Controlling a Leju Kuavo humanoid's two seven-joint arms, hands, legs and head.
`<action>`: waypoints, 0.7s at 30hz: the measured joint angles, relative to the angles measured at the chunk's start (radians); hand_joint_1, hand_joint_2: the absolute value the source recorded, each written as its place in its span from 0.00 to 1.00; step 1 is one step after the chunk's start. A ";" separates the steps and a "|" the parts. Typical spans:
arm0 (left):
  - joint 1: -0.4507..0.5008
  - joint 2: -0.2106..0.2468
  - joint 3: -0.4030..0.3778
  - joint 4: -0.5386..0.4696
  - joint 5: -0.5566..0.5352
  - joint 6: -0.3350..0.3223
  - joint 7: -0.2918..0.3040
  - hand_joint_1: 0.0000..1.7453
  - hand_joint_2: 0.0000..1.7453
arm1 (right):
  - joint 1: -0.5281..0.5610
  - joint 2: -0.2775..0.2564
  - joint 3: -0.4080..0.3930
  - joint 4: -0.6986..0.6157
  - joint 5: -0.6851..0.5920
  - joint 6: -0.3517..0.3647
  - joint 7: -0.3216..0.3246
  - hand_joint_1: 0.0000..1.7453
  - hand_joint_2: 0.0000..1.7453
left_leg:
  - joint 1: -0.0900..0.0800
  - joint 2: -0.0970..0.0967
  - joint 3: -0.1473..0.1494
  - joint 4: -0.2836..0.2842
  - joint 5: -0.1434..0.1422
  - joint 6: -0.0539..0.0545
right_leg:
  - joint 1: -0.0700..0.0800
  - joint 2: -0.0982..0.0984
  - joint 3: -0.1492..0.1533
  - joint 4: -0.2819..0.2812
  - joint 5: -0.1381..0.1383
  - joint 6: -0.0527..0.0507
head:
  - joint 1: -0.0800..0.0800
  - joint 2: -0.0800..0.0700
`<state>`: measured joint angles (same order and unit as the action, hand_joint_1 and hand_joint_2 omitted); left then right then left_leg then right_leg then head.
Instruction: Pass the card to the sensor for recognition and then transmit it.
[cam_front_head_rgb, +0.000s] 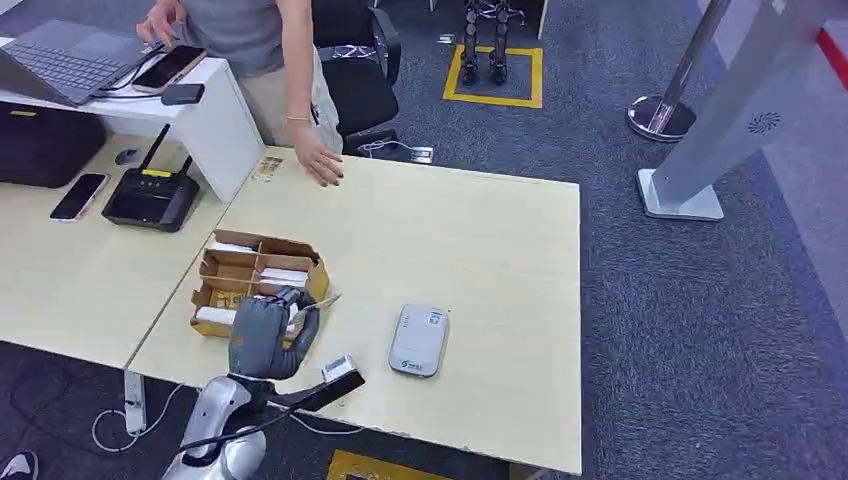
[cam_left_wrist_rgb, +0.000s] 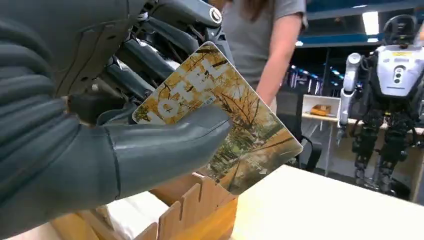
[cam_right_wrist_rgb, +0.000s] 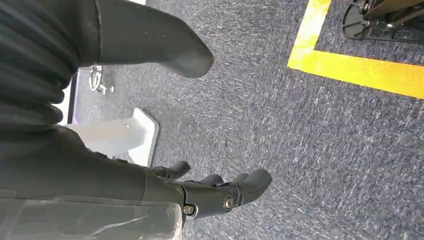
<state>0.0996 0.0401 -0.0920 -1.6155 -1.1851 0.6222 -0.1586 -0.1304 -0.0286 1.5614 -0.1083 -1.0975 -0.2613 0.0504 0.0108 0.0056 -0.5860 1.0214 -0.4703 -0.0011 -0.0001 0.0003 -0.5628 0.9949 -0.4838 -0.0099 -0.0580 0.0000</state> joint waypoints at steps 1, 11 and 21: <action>-0.003 0.001 -0.013 0.006 -0.045 0.010 0.014 1.00 1.00 | -0.002 0.000 0.000 -0.001 0.005 0.001 0.000 0.00 1.00 | 0.000 0.000 0.000 0.000 0.000 0.000 | 0.000 0.000 0.000 0.000 0.000 0.000 | 0.000 0.000; -0.051 0.025 -0.141 0.086 -0.307 0.067 0.149 1.00 1.00 | -0.014 0.006 0.000 -0.005 0.013 0.003 0.010 0.00 1.00 | 0.000 0.000 0.000 0.000 0.000 0.000 | 0.000 0.000 0.000 0.000 0.000 0.000 | 0.000 0.000; -0.109 0.053 -0.227 0.173 -0.384 0.068 0.240 1.00 1.00 | -0.017 0.006 0.000 -0.006 0.022 0.010 0.015 0.00 1.00 | 0.000 0.000 0.000 0.000 0.000 0.000 | 0.000 0.000 0.000 0.000 0.000 0.000 | 0.000 0.000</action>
<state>-0.0091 0.0935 -0.3193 -1.4427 -1.5690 0.6905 0.0810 -0.1472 -0.0229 1.5614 -0.1144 -1.0758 -0.2514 0.0652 0.0108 0.0056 -0.5859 1.0216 -0.4703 -0.0011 -0.0001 0.0003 -0.5627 0.9949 -0.4837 -0.0099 -0.0580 0.0000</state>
